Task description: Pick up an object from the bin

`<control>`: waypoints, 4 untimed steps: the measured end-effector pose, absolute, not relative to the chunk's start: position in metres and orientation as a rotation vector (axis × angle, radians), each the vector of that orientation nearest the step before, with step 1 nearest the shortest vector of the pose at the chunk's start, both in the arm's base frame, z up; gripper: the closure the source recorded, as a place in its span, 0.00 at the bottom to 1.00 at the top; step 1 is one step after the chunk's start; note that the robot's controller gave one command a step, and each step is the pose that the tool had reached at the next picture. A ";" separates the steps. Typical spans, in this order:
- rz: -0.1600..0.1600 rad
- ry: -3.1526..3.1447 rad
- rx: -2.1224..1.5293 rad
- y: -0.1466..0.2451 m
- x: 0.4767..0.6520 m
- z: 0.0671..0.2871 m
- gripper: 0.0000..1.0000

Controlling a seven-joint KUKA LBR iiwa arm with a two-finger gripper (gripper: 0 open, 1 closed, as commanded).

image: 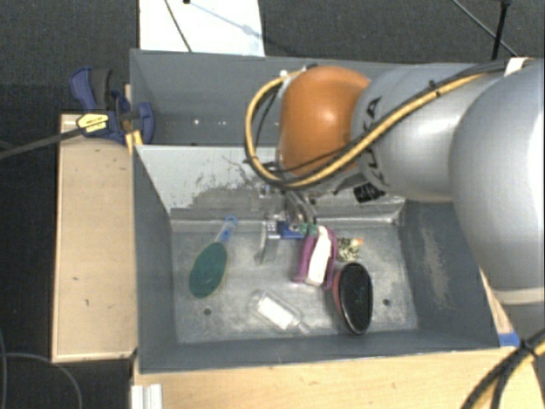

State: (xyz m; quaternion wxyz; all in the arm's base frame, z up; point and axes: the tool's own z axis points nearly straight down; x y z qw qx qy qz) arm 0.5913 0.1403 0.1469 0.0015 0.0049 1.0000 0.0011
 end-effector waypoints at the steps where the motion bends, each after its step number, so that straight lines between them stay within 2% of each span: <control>1: 0.006 3.134 0.115 0.197 0.561 0.068 0.00; 2: 0.002 3.136 0.123 0.193 0.562 0.071 1.00; 3: 0.002 3.136 0.125 0.193 0.562 0.070 0.00; 4: -0.008 3.138 -0.035 0.249 0.542 0.070 0.00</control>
Offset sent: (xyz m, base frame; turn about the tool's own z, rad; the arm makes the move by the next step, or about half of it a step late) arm -0.0304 0.0525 -0.0769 0.0672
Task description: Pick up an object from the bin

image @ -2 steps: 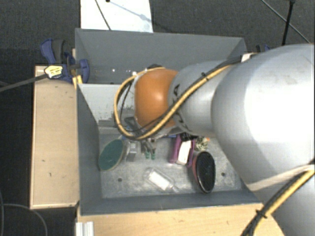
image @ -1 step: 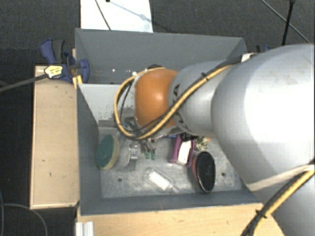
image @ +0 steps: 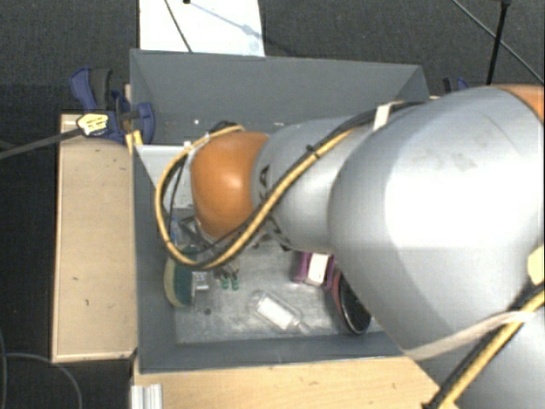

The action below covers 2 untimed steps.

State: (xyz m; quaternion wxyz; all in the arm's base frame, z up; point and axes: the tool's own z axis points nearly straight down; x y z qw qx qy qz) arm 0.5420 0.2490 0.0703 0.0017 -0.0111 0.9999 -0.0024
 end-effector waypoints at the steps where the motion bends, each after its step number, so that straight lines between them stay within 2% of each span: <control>1: -0.011 3.138 -0.024 0.245 0.544 0.070 1.00; 2: 0.007 3.133 -0.032 0.252 0.533 0.203 1.00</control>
Offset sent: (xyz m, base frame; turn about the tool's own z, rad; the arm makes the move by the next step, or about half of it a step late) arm 0.0000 0.0000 0.0000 0.0000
